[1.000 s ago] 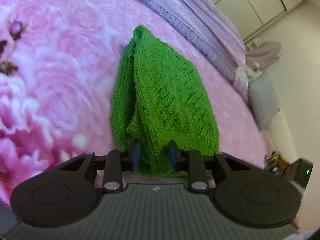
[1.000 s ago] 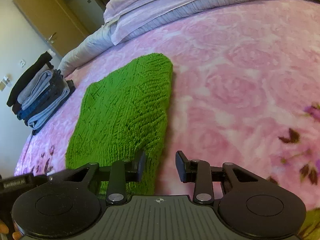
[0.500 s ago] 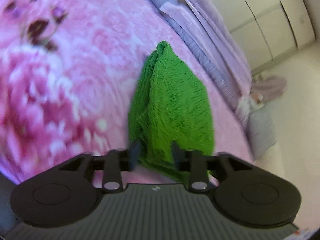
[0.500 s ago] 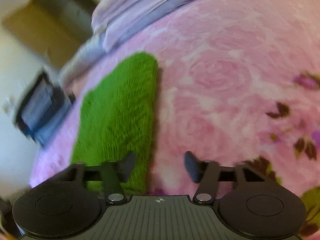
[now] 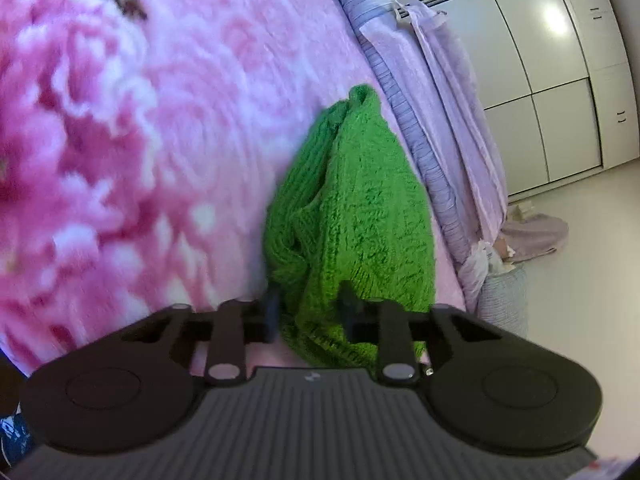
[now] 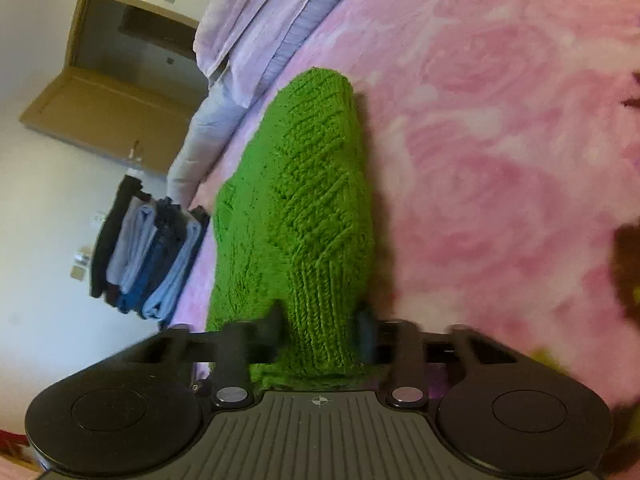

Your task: Fold large clothes

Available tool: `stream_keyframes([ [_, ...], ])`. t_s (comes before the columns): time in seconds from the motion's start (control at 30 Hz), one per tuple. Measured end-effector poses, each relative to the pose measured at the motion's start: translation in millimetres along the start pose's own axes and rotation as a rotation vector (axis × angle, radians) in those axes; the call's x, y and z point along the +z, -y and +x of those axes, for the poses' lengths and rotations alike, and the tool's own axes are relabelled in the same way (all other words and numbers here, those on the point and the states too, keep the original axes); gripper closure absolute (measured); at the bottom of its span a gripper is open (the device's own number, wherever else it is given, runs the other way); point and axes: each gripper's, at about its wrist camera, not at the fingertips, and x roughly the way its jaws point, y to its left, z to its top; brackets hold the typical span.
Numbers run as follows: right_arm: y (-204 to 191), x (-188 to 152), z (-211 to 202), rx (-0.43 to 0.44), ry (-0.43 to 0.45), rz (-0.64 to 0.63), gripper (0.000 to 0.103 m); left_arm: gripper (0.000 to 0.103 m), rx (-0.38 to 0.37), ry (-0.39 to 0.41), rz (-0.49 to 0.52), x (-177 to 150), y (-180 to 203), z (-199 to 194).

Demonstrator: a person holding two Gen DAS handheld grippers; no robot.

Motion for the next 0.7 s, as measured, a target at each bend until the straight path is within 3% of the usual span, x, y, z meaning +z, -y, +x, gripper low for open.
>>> stream_keyframes([
  [0.07, -9, -11, -5, 0.015, 0.004, 0.014, 0.082, 0.09, 0.023, 0.046, 0.061, 11, 5, -15],
  [0.2, -42, -48, -1, 0.062, -0.069, -0.002, 0.082, 0.096, 0.051, 0.177, 0.13, 38, -2, -55],
  [0.3, -53, -71, 23, 0.033, -0.172, -0.034, 0.07, 0.095, 0.077, 0.19, 0.115, 51, -17, -66],
  [0.37, -50, -72, 24, 0.005, -0.152, -0.048, 0.059, 0.088, 0.089, 0.167, 0.091, 48, -22, -68],
  [0.43, -49, -62, 16, 0.005, -0.158, -0.055, 0.048, 0.07, 0.075, 0.15, 0.099, 38, -23, -72],
  [0.5, -47, -51, -1, -0.043, -0.112, -0.122, 0.041, 0.062, 0.057, 0.107, 0.076, 24, -26, -75],
  [0.6, -35, -42, -29, -0.11, -0.018, -0.18, 0.037, 0.054, 0.01, 0.066, 0.058, 4, -28, -69],
  [0.7, -15, -32, -50, -0.142, 0.042, -0.124, 0.036, 0.053, -0.043, 0.058, 0.0, -4, -34, -55],
])
